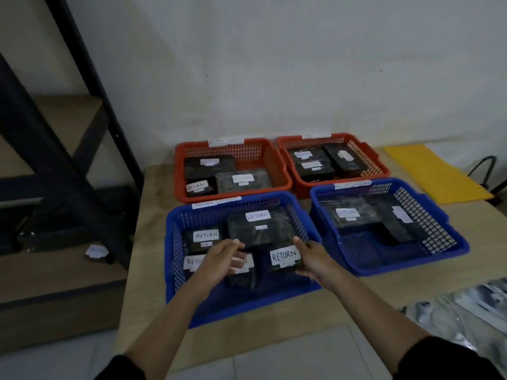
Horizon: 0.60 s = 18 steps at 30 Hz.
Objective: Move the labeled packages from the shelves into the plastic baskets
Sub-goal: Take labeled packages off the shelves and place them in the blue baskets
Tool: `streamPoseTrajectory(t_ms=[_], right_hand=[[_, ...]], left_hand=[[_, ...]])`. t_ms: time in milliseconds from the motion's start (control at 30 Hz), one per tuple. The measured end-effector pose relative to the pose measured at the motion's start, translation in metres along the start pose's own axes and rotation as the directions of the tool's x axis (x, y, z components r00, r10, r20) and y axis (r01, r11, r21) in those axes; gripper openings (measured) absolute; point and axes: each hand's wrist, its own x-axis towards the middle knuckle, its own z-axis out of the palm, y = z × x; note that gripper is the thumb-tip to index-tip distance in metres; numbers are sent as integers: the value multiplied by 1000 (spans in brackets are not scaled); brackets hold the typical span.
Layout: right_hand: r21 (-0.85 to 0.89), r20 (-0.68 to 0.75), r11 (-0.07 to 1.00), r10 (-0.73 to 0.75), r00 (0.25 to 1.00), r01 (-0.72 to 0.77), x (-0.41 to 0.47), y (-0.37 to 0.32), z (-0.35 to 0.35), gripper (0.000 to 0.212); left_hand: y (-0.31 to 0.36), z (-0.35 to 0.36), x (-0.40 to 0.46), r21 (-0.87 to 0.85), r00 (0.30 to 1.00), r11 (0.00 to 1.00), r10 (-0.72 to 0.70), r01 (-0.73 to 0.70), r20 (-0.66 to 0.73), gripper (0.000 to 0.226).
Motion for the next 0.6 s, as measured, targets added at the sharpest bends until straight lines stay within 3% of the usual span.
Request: streamPoseTrajectory(t_ms=[100, 300, 600], right_hand=[[-110, 40, 990, 88, 995, -84, 14, 4, 9, 33], [-216, 51, 970, 127, 991, -114, 23, 6, 22, 31], [-612, -13, 789, -77, 997, 53, 18, 3, 6, 52]], left_hand=[[-8, 4, 2, 31, 998, 1000, -3, 5, -59, 30], [-11, 6, 5, 61, 994, 998, -6, 13, -107, 31], [-2, 4, 2, 76, 993, 997, 35, -26, -116, 30]])
